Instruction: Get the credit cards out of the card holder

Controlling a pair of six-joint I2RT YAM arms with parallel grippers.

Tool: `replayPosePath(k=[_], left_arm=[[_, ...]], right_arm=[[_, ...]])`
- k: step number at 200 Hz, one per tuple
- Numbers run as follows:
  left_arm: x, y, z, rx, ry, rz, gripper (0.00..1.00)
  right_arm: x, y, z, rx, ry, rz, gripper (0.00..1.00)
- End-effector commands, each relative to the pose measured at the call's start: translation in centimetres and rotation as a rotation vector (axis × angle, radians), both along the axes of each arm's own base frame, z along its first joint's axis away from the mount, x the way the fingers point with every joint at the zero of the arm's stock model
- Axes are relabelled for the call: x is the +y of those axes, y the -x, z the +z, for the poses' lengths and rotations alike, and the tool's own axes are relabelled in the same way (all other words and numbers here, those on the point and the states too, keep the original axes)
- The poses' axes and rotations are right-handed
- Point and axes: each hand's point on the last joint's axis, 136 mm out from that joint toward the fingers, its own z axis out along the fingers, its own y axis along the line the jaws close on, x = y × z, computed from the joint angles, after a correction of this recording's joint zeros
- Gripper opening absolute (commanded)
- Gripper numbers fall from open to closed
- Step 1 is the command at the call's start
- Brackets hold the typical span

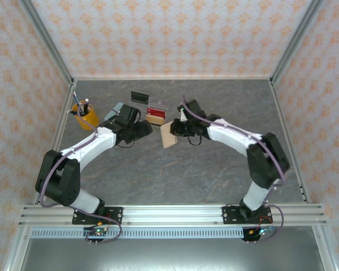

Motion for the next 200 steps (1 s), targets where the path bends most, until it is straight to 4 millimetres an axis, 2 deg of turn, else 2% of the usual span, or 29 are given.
replayPosePath(k=[1,23,43,63,90,117,164,187,200], left_arm=[[2.9,0.4,1.1,-0.009,-0.068,0.074,0.86],[4.6,0.4,2.4,-0.06,-0.07,0.138,0.92],[5.6,0.7,3.1,-0.091,-0.089,0.177,0.97],[6.0,1.0,3.1,-0.097,-0.1,0.189,1.0],[6.2,1.3,2.3,-0.08,-0.109,0.194,1.0],[6.1,1.3,1.7,-0.064,-0.111,0.186,1.0],[6.5,1.6,1.0,-0.049,-0.136,0.194,1.0],[6.7,1.6,1.0,-0.047,-0.145,0.198,1.0],[6.9,1.7,1.1,-0.047,-0.153,0.205,1.0]], right_arm=[[-7.2,0.0,1.1,-0.094,0.282,-0.122,0.06],[-11.9,0.3,2.3,-0.142,0.481,-0.217,0.06],[-14.6,0.4,2.9,-0.154,0.622,-0.279,0.06],[-15.9,0.2,2.4,-0.142,0.712,-0.317,0.06],[-16.2,-0.5,1.2,-0.123,0.82,-0.369,0.05],[-15.4,-1.1,0.1,-0.135,0.902,-0.401,0.05],[-12.2,-1.5,-3.1,-0.103,0.971,-0.364,0.1],[-9.8,-1.3,-4.5,-0.07,0.901,-0.331,0.18],[-8.0,-1.0,-5.2,-0.038,0.806,-0.301,0.27]])
